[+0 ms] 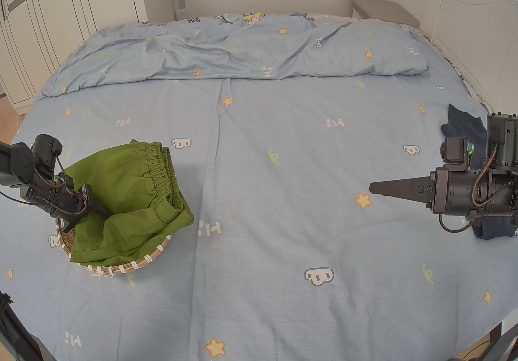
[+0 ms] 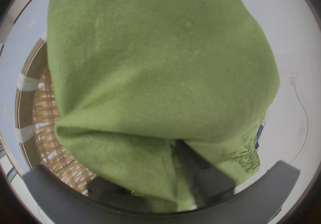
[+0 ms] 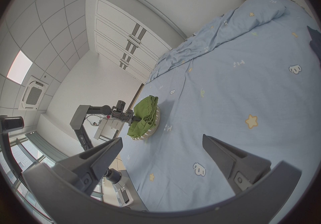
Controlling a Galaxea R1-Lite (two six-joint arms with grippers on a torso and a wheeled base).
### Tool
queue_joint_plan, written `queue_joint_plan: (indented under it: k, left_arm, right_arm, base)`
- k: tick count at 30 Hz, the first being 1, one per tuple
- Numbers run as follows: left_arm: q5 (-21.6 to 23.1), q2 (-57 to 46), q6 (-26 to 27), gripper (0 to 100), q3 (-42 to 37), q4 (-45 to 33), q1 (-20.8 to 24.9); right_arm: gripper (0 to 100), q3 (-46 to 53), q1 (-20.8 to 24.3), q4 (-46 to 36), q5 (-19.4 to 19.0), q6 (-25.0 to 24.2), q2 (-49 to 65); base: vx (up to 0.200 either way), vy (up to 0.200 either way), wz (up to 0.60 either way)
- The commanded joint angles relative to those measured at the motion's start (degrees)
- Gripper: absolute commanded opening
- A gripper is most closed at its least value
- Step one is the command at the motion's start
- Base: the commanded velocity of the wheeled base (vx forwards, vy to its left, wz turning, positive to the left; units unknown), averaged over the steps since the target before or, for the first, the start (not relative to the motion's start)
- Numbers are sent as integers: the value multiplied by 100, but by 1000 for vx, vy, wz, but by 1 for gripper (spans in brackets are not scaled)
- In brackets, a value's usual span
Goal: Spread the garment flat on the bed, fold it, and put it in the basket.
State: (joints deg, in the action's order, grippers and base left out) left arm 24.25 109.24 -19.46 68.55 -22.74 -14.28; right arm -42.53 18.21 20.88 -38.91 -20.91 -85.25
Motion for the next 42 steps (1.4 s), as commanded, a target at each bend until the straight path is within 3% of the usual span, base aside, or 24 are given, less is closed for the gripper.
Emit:
queue_joint_plan:
  k: [1, 7, 15, 21, 23, 26, 30, 32, 36, 42]
  left_arm:
    - [-8, -324, 3, 100, 1, -64, -5]
    - [-175, -940, 12, 100, -34, -293, -75]
    - [-887, -1608, 74, 100, 36, -820, -198]
    - [-957, -2293, 100, 100, -52, -847, -198]
    - [-1010, -3005, -32, 100, -289, -847, -75]
    - [-1080, -4218, -340, 100, -685, -618, 663]
    - [-1502, -5352, -340, 100, -1168, -504, 1146]
    - [-1994, -6310, -348, 100, -1748, -407, 1471]
    - [-2565, -7584, -340, 100, -2592, -363, 1542]
    - [-2539, -9351, -340, 100, -3787, -196, 1559]
  right_arm:
    - [100, -1, -2, 4, -2, -1, -9]
    - [100, -1, -2, 4, -2, -1, -9]
    - [100, -18, -2, 12, -2, -1, 35]
    - [100, 52, -2, 21, 50, 34, 219]
    - [100, 325, 7, 21, 50, 166, 667]
    - [100, 703, -63, 12, 59, 640, 1089]
    - [100, 1458, -81, 91, 112, 966, 1652]
    - [100, 2214, -116, 100, 103, 966, 2416]
    - [100, 2944, -248, 74, 103, 887, 3471]
    - [100, 3322, -274, -84, 112, 667, 4710]
  base:
    - [0, 0, 0]
    - [0, 0, 0]
    - [0, 0, 0]
    - [0, 0, 0]
    - [0, 0, 0]
    - [0, 0, 0]
    - [0, 0, 0]
    - [0, 0, 0]
    - [0, 0, 0]
    - [0, 0, 0]
